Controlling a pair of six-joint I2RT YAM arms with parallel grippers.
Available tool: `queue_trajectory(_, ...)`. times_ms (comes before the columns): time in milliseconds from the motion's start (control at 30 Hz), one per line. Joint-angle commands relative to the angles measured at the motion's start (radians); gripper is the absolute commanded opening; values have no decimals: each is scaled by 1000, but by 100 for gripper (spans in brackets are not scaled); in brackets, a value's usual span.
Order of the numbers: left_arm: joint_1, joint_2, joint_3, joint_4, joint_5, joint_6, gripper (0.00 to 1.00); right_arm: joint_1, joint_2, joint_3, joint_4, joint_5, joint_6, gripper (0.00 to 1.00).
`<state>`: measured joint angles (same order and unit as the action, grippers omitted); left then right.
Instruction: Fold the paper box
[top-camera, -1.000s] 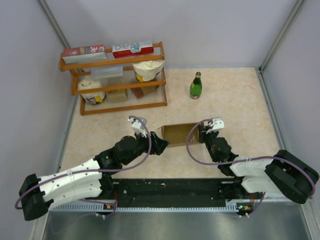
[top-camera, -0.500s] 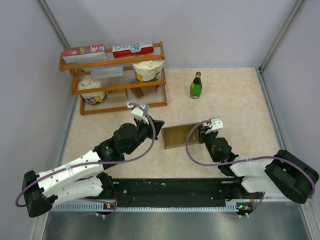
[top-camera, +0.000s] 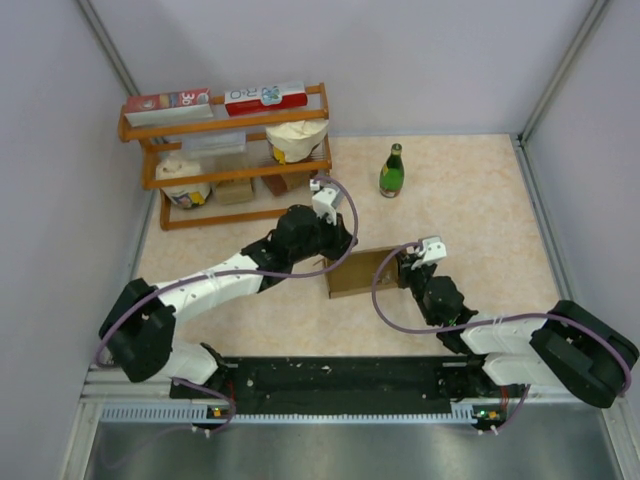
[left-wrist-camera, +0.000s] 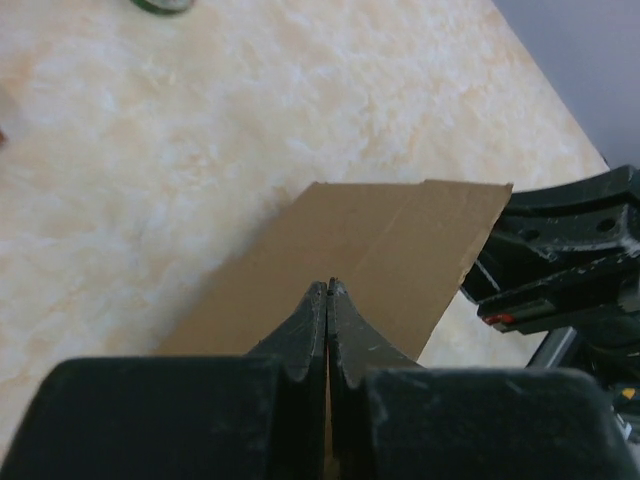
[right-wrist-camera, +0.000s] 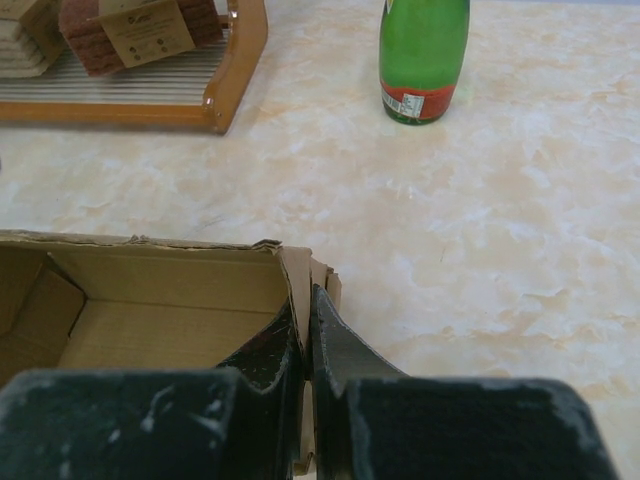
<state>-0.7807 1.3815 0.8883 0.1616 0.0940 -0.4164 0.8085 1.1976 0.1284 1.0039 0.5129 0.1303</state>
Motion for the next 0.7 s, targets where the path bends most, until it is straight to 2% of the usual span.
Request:
queue_trajectory(0, -2, 50, 34, 84, 138, -12, 0, 9, -12, -10, 28, -11, -1, 0)
queue_trajectory(100, -2, 62, 21, 99, 148, -18, 0, 9, -15, -13, 27, -14, -4, 2)
queue_trajectory(333, -2, 70, 5, 102, 167, -25, 0, 9, -78, -10, -30, -31, 6, 20)
queue_trajectory(433, -3, 74, -2, 102, 177, -30, 0, 11, -142, 0, -126, -56, 23, 27)
queue_trajectory(667, -5, 105, -26, 128, 199, -48, 0, 11, -358, 20, -453, -97, 83, 37)
